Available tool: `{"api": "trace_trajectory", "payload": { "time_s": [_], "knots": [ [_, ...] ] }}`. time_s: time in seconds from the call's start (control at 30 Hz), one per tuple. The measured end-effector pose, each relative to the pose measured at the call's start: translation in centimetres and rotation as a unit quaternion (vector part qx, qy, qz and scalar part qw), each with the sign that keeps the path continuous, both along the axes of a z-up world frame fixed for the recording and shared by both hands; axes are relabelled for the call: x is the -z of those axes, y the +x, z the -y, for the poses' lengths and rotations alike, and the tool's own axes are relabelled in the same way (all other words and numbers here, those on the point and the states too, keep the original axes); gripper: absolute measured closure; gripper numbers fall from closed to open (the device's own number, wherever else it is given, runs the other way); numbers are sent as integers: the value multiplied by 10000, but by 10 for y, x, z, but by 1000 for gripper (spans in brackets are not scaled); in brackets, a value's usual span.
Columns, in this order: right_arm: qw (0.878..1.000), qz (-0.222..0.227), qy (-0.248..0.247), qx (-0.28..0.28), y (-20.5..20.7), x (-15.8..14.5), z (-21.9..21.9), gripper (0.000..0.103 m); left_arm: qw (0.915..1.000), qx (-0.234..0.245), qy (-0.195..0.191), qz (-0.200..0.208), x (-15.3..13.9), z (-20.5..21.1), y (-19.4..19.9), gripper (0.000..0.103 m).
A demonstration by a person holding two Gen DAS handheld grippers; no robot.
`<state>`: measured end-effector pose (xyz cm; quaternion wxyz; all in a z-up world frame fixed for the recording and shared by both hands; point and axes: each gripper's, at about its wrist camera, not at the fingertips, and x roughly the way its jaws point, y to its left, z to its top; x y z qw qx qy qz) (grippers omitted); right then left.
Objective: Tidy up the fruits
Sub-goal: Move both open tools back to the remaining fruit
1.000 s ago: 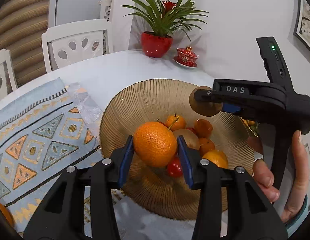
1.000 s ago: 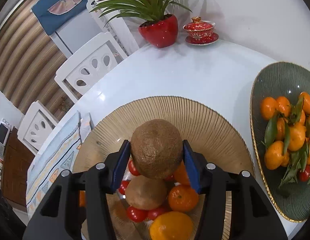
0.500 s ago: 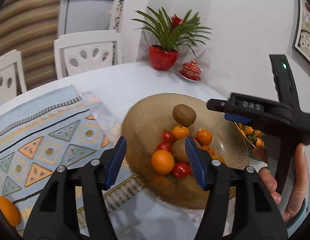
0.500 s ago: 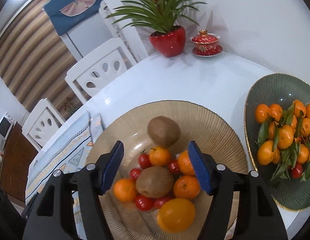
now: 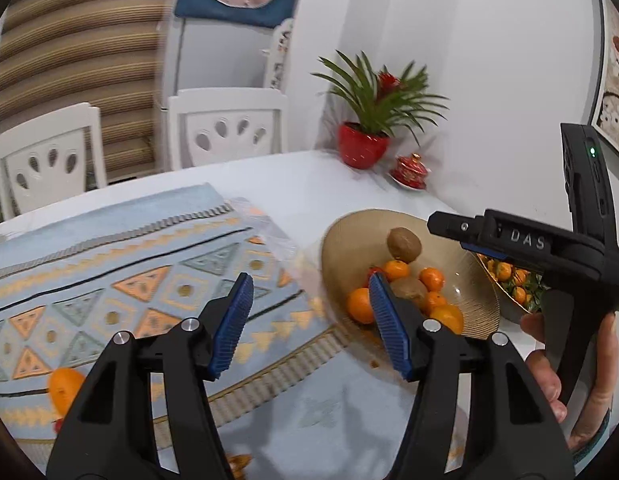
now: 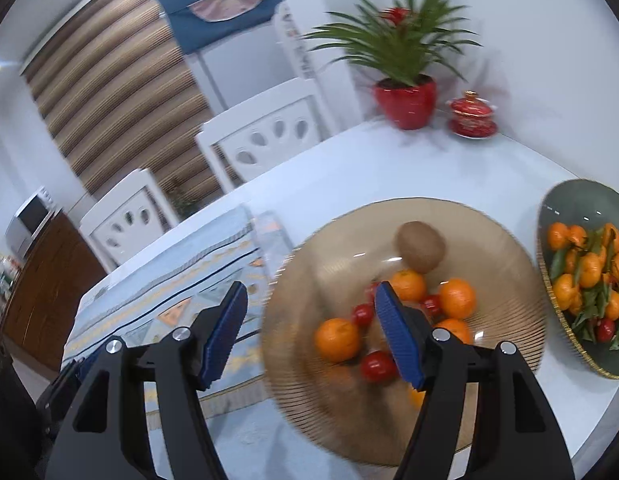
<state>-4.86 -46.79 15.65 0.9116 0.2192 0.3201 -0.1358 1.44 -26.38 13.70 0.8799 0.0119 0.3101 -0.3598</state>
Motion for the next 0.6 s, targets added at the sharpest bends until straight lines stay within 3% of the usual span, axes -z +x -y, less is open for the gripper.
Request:
{"api": "trace_trajectory", "payload": {
  "time_s": [0.6],
  "knots": [
    [9894,-184,-284,-1410,56,7,-153,37,9917,-1243,-336,70,-19,-163,25,43]
  ]
}}
